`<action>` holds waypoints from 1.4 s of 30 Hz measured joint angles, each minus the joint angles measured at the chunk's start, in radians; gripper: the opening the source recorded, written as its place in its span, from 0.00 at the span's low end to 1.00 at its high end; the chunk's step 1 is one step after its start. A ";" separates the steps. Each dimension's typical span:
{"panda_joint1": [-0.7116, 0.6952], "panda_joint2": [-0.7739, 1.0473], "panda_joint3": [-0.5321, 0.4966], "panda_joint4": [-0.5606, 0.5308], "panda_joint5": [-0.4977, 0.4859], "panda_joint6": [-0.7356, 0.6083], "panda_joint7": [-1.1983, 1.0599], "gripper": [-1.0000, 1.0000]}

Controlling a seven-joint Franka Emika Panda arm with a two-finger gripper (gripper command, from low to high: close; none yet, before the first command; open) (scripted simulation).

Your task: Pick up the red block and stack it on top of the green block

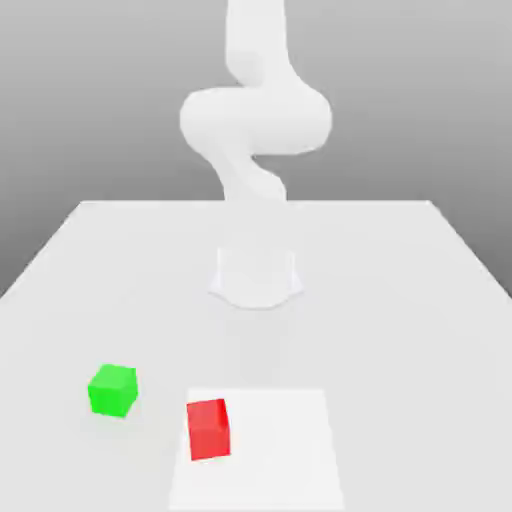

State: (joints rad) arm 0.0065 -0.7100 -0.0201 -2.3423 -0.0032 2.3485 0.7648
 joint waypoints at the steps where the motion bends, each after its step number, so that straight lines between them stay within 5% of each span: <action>1: 0.003 0.040 -0.009 -0.019 -0.001 0.021 -0.016 0.50; 20: -0.002 0.733 -0.127 -0.342 0.026 0.394 -0.324 0.50; 26: -0.043 0.950 -0.073 -0.332 0.099 0.565 -0.393 0.50; 27: -0.053 0.980 -0.060 -0.328 0.108 0.591 -0.401 0.00; 34: -0.055 0.985 -0.058 -0.328 0.107 0.593 -0.399 0.00; 42: -0.079 0.754 -0.120 -0.369 0.002 0.408 -0.410 0.00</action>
State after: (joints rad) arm -0.0730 0.0438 -0.1397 -2.7116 -0.0012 2.7562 0.3548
